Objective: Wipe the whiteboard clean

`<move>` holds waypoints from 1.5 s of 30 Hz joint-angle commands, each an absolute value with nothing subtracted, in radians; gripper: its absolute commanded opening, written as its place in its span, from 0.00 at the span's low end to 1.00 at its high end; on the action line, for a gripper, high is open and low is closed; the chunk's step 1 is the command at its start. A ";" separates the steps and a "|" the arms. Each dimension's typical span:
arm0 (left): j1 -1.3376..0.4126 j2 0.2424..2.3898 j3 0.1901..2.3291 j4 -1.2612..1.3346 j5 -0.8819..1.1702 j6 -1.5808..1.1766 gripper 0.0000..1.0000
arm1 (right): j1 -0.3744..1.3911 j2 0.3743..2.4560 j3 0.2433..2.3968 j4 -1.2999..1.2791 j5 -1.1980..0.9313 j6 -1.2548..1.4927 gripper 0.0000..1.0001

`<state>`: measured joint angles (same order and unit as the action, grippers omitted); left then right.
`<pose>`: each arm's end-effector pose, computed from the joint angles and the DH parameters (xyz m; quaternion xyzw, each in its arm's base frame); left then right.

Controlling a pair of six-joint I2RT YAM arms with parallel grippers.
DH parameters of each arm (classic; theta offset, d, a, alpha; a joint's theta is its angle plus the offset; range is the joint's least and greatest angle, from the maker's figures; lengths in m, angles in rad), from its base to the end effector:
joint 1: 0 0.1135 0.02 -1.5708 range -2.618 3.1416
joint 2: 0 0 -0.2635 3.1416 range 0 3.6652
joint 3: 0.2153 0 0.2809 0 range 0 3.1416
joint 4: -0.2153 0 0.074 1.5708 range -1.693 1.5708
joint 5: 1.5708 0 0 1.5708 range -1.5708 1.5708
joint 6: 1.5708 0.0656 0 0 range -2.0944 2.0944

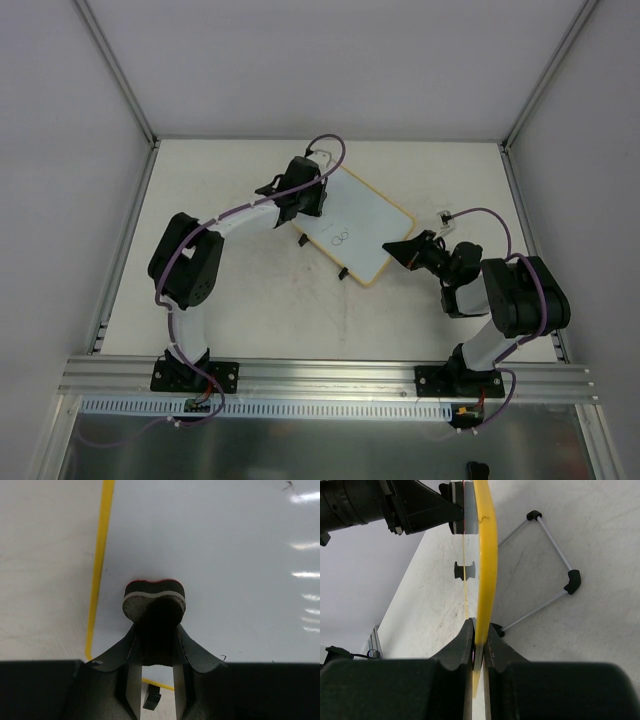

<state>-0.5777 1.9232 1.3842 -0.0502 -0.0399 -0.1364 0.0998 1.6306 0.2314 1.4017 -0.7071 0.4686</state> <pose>0.4147 -0.2672 0.1939 0.1838 0.8625 -0.1482 0.4477 0.2600 0.0689 0.1167 -0.1195 0.6963 0.4209 0.5690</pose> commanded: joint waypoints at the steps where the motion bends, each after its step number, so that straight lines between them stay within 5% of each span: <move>1: -0.695 1.965 1.278 -0.020 0.006 -0.189 0.00 | 0.097 1.635 0.216 1.532 -0.684 0.327 0.00; 13: -0.922 1.985 1.227 0.136 -0.018 -0.230 0.00 | 0.095 1.637 0.219 1.531 -0.689 0.328 0.00; 23: -0.942 1.994 1.158 0.233 0.006 -0.222 0.00 | 0.095 1.635 0.221 1.531 -0.689 0.330 0.00; 45: -0.594 1.919 0.973 0.196 -0.150 -0.353 0.00 | 0.095 1.640 0.221 1.531 -0.692 0.331 0.00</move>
<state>-0.6651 1.8256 1.0496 0.3569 0.0399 -0.3607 0.0895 1.6302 0.2317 1.3987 -0.6971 0.4675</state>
